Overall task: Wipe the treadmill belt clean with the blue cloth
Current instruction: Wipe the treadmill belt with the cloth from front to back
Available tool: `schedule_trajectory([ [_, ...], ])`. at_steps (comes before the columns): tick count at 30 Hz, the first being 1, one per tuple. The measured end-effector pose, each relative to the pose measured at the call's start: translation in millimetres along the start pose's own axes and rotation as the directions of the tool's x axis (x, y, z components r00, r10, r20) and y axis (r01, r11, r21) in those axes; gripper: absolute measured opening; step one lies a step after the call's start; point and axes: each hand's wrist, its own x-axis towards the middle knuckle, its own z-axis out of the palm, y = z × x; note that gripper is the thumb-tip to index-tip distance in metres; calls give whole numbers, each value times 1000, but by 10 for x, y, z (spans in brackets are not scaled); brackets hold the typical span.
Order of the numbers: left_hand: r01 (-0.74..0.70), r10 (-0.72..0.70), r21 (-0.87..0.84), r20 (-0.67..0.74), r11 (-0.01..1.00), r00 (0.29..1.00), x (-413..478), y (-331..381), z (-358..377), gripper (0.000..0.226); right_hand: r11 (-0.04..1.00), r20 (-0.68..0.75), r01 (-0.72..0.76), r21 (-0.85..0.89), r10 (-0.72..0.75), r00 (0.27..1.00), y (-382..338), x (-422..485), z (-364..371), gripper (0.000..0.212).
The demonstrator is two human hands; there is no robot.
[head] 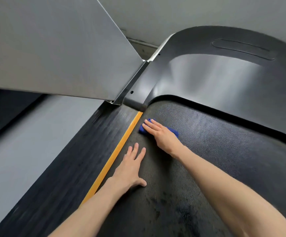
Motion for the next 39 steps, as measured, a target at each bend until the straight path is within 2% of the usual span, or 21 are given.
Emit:
schedule_trajectory([
  [2, 25, -22, 49, -53, 999, 998, -83, 27, -12, 111, 985, -8, -166, 37, 167, 986, 89, 80, -90, 72],
  [4, 49, -41, 50, -133, 998, 990, -196, 3, 8, 100, 899, -95, -417, 133, 430, 898, -8, 114, -77, 70],
  [5, 56, -50, 25, -185, 998, 981, -248, -36, 20, 89, 877, -114, -456, 149, 474, 873, -133, 103, -40, 71],
  [8, 32, -38, -25, -297, 999, 954, -379, -145, 19, 54, 947, -76, -281, 153, 295, 952, -512, -74, 150, 73],
  [11, 39, -44, -22, -291, 999, 956, -452, -123, 23, 45, 994, 14, 10, 113, -12, 1000, -554, -368, 121, 73],
  [13, 64, -63, -4, -239, 998, 969, -458, -89, 28, 44, 990, 75, 112, 87, -119, 990, -361, -476, 27, 74],
  [14, 70, -66, 11, -203, 998, 977, -450, -84, 29, 44, 995, 76, 75, 69, -80, 994, -240, -502, -11, 74],
  [16, 80, -77, 23, -114, 997, 990, -436, -77, 8, 50, 970, -2, -236, 48, 237, 972, -49, -460, -74, 73],
  [18, 101, -100, 6, -52, 995, 994, -452, -68, -26, 57, 854, -131, -516, 66, 520, 844, -161, -346, -89, 68],
  [19, 105, -105, -4, -42, 994, 994, -471, -66, -35, 60, 846, -144, -529, 73, 534, 833, -337, -288, -57, 65],
  [20, 105, -105, -14, -40, 994, 994, -494, -67, -34, 65, 884, -115, -459, 85, 466, 877, -537, -253, 30, 63],
  [22, 102, -104, -46, -45, 994, 994, -549, -84, -10, 72, 979, 31, -165, 118, 162, 986, -941, -298, 190, 65],
  [24, 90, -94, -74, -51, 993, 994, -598, -100, 16, 74, 993, 90, 19, 119, -30, 996, -1040, -382, 160, 67],
  [26, 68, -73, -73, -70, 995, 995, -640, -128, 20, 71, 995, 82, -4, 96, -4, 997, -849, -355, 63, 67],
  [28, 43, -49, -78, -74, 996, 996, -679, -183, 31, 66, 963, -30, -243, 113, 248, 968, -641, -362, 29, 60],
  [29, 29, -34, -78, -61, 997, 998, -701, -213, 37, 65, 910, -100, -390, 137, 405, 909, -581, -405, 31, 57],
  [31, 3, -4, -72, -14, 997, 1000, -750, -253, 47, 65, 860, -156, -498, 110, 510, 846, -702, -469, 73, 56],
  [34, 11, -11, -77, -8, 997, 1000, -786, -230, 50, 64, 978, -111, -174, 112, 187, 976, -1049, -594, 147, 57],
  [36, 32, -36, -97, -48, 995, 998, -776, -177, 52, 61, 994, 28, 75, 85, -77, 997, -998, -690, 33, 66],
  [37, 33, -40, -104, -63, 994, 997, -773, -154, 53, 59, 992, 88, 96, 85, -104, 991, -864, -694, -17, 68],
  [39, 38, -47, -115, -79, 993, 996, -782, -133, 60, 56, 984, 51, -125, 124, 119, 992, -610, -670, -23, 65],
])
